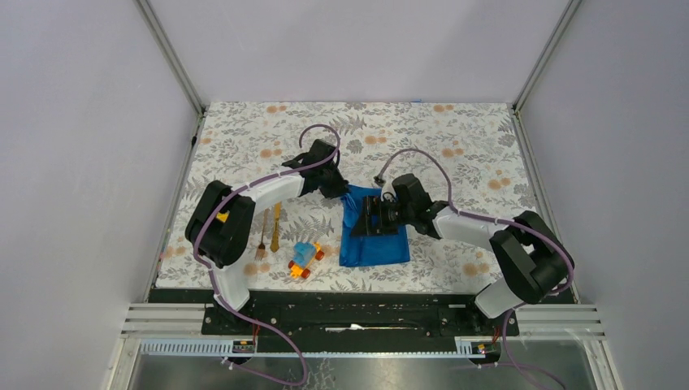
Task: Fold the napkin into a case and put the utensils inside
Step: Fold the lower triangle-folded napkin at the center of the board.
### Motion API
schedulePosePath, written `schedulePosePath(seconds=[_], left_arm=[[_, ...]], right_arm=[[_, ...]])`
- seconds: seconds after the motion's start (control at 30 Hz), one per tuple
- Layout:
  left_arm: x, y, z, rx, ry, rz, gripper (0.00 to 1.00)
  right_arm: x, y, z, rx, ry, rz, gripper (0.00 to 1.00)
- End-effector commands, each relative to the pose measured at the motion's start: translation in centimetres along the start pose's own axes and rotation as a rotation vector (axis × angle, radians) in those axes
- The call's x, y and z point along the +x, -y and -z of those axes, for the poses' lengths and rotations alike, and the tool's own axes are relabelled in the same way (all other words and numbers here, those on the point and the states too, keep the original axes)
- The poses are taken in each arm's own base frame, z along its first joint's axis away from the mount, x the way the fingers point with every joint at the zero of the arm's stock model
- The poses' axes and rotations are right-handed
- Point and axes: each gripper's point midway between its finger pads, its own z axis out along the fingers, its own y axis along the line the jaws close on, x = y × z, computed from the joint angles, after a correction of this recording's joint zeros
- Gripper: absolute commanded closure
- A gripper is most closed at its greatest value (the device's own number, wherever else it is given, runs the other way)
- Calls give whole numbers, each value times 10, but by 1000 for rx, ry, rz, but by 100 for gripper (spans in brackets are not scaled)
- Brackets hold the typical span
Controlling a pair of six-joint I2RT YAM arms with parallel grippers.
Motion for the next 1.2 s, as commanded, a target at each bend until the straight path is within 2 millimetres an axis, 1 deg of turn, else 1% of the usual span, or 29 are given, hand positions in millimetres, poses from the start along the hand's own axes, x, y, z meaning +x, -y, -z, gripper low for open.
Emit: schedulePosePath(seconds=[0.0, 0.07, 0.17, 0.3, 0.33, 0.37, 0.43, 0.5, 0.57, 0.63, 0.7, 0.77, 0.87, 0.9, 0.93, 0.97, 1.0, 1.07, 1.13, 1.17], left_arm=[[-12, 24, 18, 81, 41, 8, 100], [-12, 24, 19, 78, 41, 7, 100], [-16, 27, 21, 74, 50, 5, 100], [-18, 30, 21, 68, 46, 5, 100], [-19, 30, 22, 64, 47, 5, 100], [-19, 30, 22, 58, 48, 8, 100], [-20, 29, 22, 51, 49, 13, 100], [-21, 30, 23, 49, 52, 15, 100], [-20, 28, 21, 43, 48, 22, 100], [-19, 28, 20, 40, 42, 29, 100], [-19, 28, 20, 38, 39, 35, 100], [-20, 29, 21, 39, 40, 37, 100], [-23, 31, 23, 44, 44, 38, 100], [-23, 31, 25, 47, 43, 37, 98], [-24, 32, 26, 53, 43, 37, 92], [-25, 34, 28, 61, 45, 33, 85], [-26, 35, 29, 67, 45, 28, 82], [-28, 40, 34, 99, 46, 7, 70], [-30, 44, 39, 135, 47, -16, 58], [-31, 47, 42, 163, 46, -29, 54]], right_arm=[[-43, 14, 15, 177, 105, 110, 10], [-61, 9, 12, 185, 142, 127, 9], [-88, 13, -1, 202, 218, 144, 7], [-113, 14, -17, 241, 277, 193, 14], [-120, 11, -21, 236, 283, 200, 18], [-121, 11, -25, 239, 278, 198, 23], [-124, 13, -31, 248, 285, 188, 28], [-127, 11, -36, 244, 292, 187, 33], [-129, 8, -41, 229, 286, 191, 39], [-131, 12, -43, 243, 291, 183, 46], [-132, 15, -44, 257, 300, 165, 51], [-134, 14, -46, 248, 308, 150, 60], [-137, 15, -44, 219, 331, 91, 83], [-138, 14, -43, 198, 333, 76, 91], [-138, 12, -41, 173, 340, 66, 99], [-138, 11, -40, 141, 339, 56, 100], [-138, 9, -38, 107, 331, 39, 100], [-137, 7, -36, 25, 312, -13, 100], [-135, 10, -33, -38, 296, -69, 100], [-134, 12, -31, -69, 284, -94, 100]])
